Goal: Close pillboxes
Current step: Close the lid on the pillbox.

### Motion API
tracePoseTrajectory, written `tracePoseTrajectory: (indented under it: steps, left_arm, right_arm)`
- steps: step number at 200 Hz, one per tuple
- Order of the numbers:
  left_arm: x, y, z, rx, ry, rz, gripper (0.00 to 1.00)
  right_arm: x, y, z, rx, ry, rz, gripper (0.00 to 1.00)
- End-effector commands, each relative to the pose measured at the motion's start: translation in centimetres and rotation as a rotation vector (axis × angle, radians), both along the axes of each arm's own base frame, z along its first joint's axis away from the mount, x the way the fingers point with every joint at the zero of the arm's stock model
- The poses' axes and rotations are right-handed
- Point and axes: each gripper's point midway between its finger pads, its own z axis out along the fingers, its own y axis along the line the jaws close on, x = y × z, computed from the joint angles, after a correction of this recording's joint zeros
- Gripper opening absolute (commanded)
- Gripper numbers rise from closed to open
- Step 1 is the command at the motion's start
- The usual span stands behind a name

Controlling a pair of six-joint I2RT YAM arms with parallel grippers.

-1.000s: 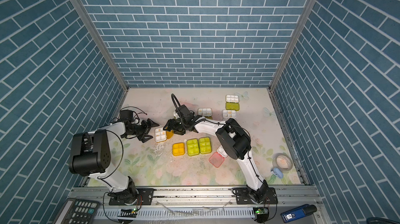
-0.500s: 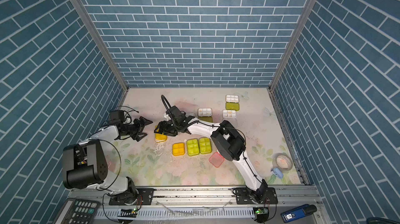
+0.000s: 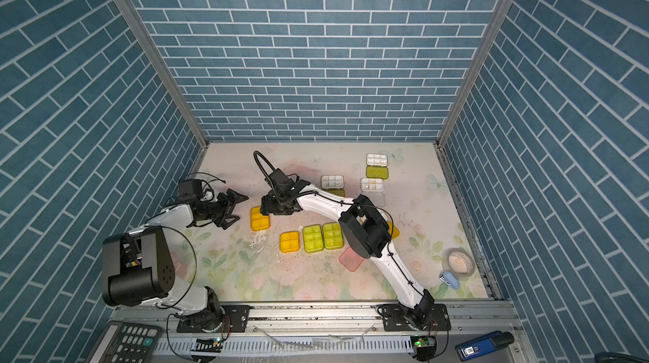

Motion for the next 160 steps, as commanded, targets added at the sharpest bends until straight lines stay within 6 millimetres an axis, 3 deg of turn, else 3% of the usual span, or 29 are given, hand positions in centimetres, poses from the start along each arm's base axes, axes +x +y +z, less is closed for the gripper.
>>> tracePoseTrajectory:
  steps: [1,53,160]
  left_arm:
    - [-0.2,-0.1,0.0,-0.016,-0.004,0.003,0.90]
    - [-0.1,-0.2,0.0,-0.023,-0.007,0.002,0.90]
    - [-0.3,-0.1,-0.1,-0.017,-0.001,0.005,0.89]
  right_arm:
    - [-0.9,-1.5,-2.6,-0.175,-0.051,0.069,0.67]
    - [-1.5,-0.7,-3.5,-0.216,-0.061,0.115,0.67]
    - [-2.2,-1.8,-6.4,-0.347,-0.067,0.131,0.67]
